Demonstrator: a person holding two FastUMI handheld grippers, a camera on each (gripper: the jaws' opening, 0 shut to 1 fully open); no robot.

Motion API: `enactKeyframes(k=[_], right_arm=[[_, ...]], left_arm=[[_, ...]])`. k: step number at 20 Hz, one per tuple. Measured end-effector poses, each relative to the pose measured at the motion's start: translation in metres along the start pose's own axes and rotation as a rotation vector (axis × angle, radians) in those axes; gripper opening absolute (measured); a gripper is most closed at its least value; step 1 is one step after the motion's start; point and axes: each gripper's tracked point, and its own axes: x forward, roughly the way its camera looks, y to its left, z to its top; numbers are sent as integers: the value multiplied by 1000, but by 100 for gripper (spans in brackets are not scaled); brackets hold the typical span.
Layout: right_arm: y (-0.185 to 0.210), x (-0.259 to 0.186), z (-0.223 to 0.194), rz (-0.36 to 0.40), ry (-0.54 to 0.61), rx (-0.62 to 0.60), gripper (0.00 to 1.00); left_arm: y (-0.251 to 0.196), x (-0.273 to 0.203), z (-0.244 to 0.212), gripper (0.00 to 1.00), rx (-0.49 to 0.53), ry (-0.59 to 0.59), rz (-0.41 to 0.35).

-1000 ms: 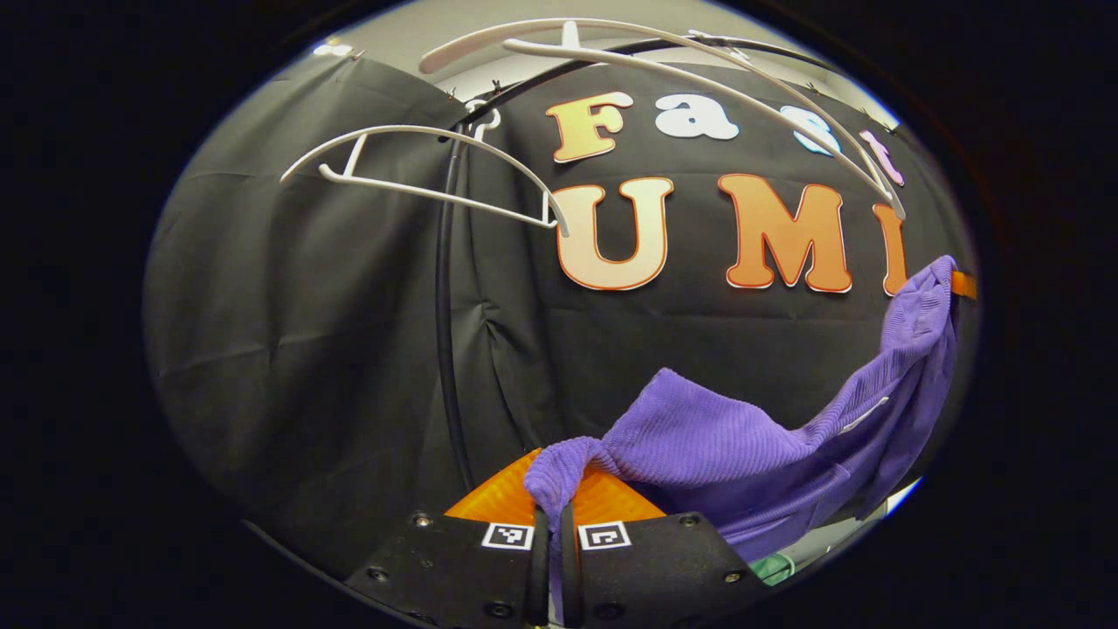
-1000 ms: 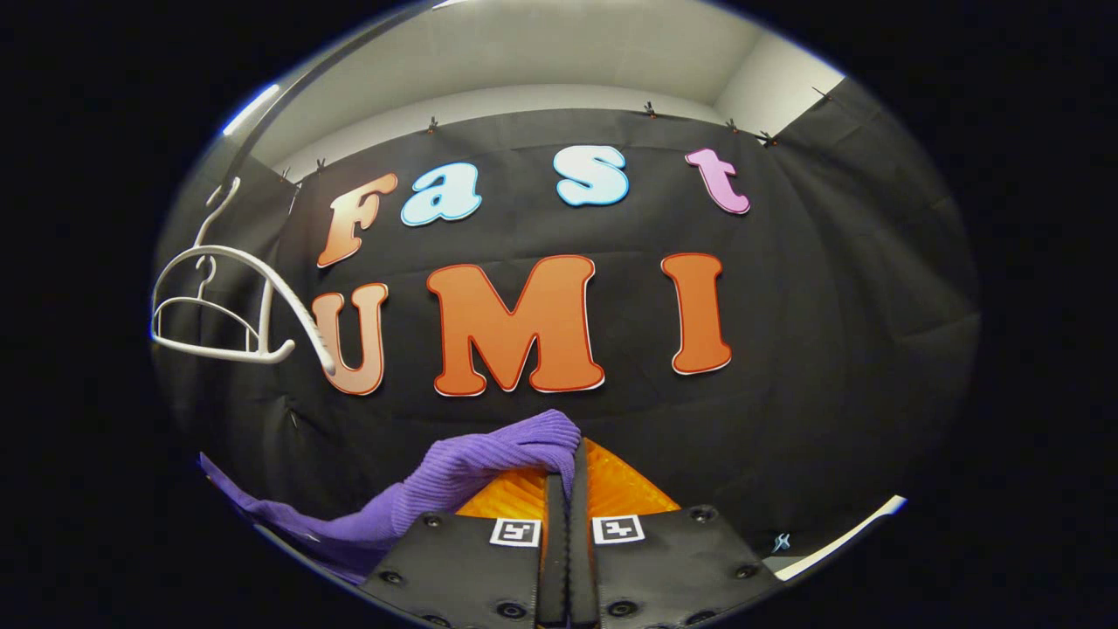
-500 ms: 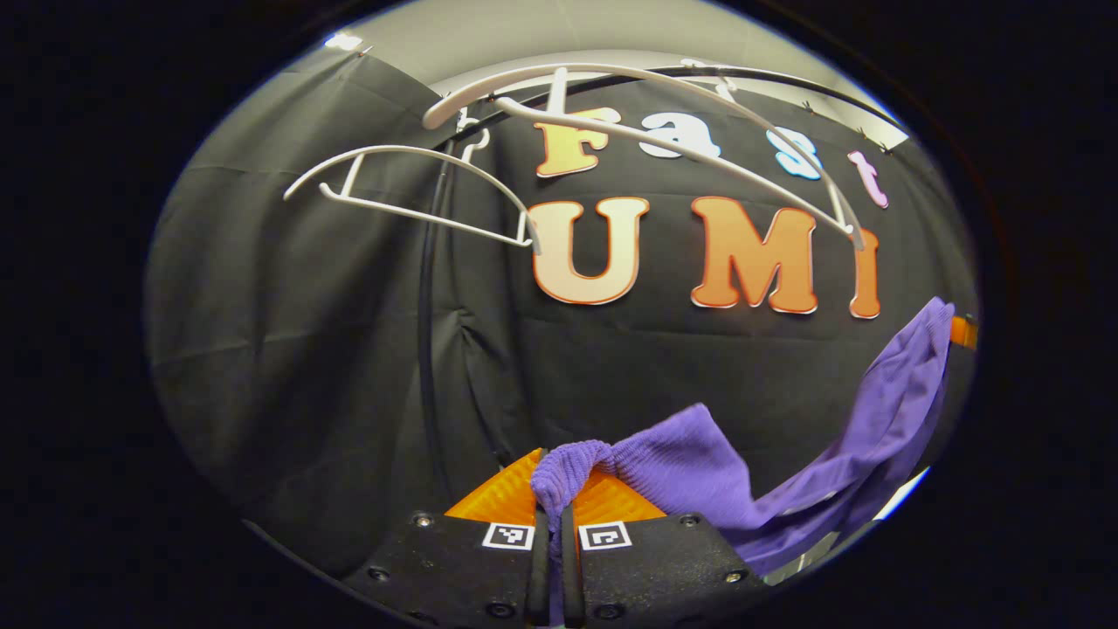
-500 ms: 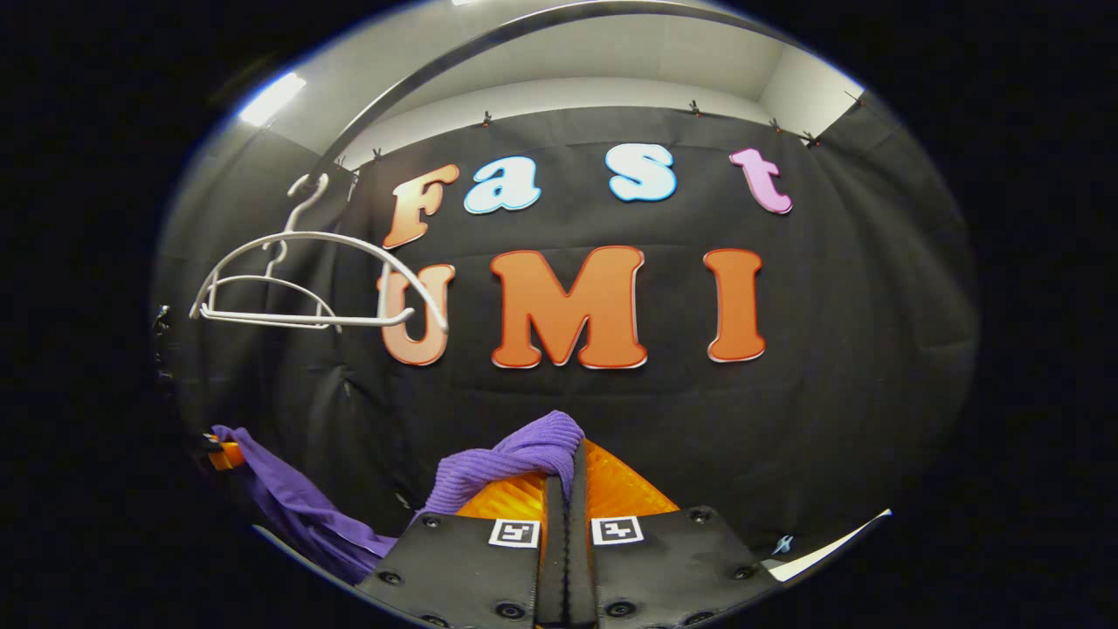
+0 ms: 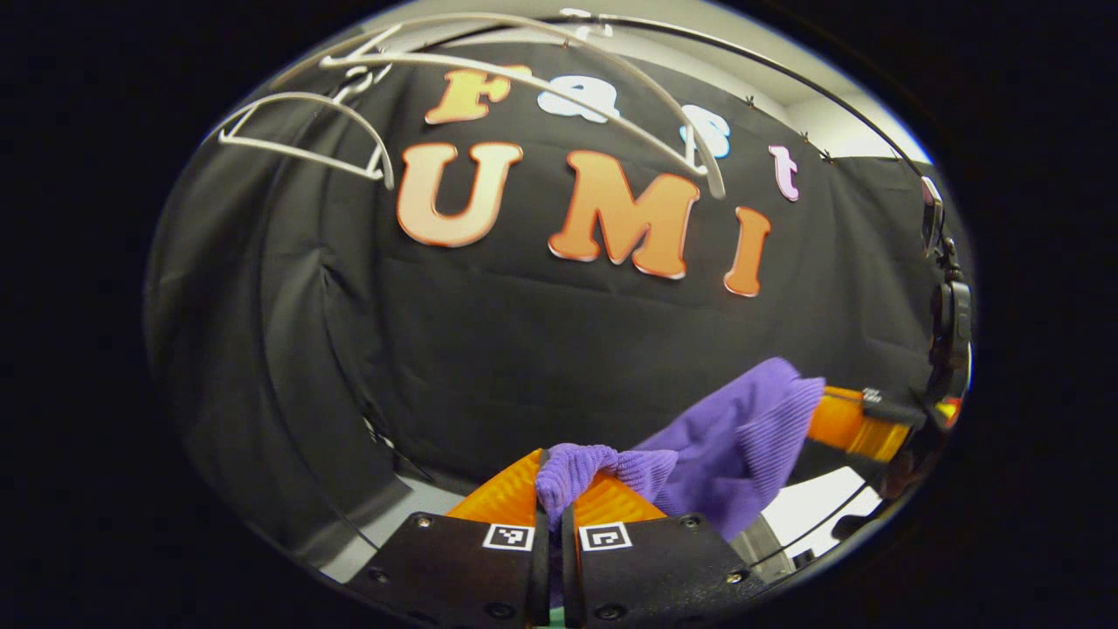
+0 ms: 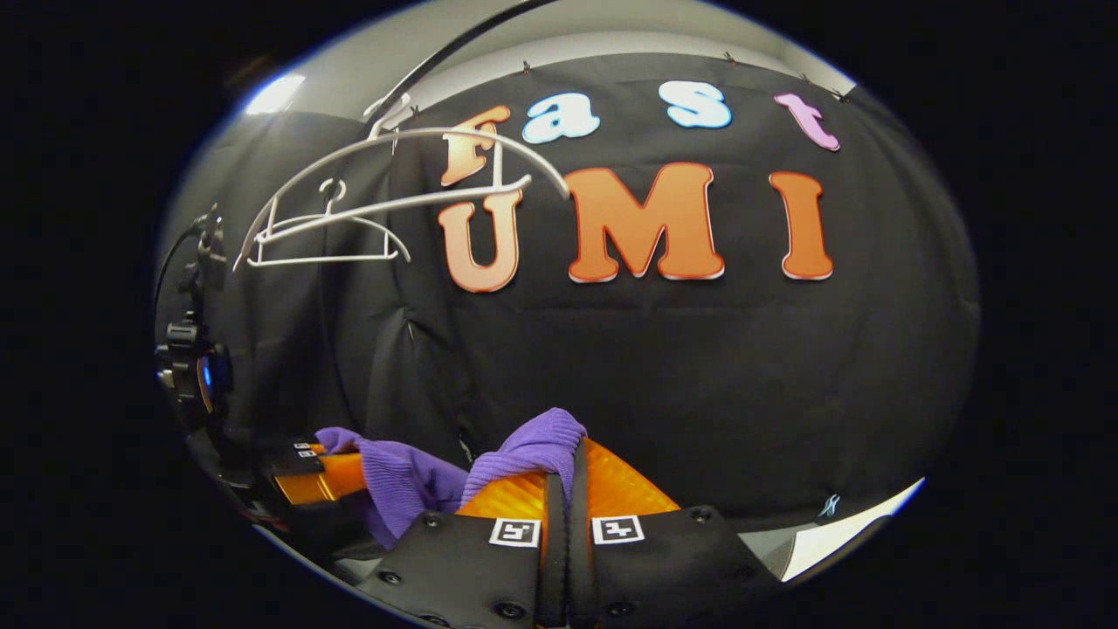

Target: Grasp the clothes on the hanger with both hands and then place them into the laundry hamper below.

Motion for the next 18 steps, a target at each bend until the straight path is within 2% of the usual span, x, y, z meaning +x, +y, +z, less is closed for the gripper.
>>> enactKeyframes(k=[2, 4, 9, 11, 13, 15, 16, 18], right_arm=[[4, -1, -40, -12, 90, 79, 8], [-2, -9, -79, -54, 184, 145, 9], [-32, -7, -154, -157, 420, 274, 9], [-33, -7, -189, -167, 537, 300, 8], [-32, -10, -217, -164, 635, 314, 8], [-31, -12, -226, -168, 680, 329, 9], [-32, -12, -227, -174, 687, 331, 9], [-35, -12, -228, -179, 696, 333, 11]], left_arm=[[-13, -2, -49, 6, -97, 173, -12], [-21, 8, -80, 7, -151, 254, -5], [-12, 11, -153, 6, -126, 472, 45], [-15, 12, -171, 7, -145, 530, 38], [-11, 6, -193, 7, -118, 580, 48], [-6, 4, -202, 2, -127, 614, 60], [-7, 6, -202, 7, -147, 617, 63], [0, 4, -204, 9, -184, 622, 78]])
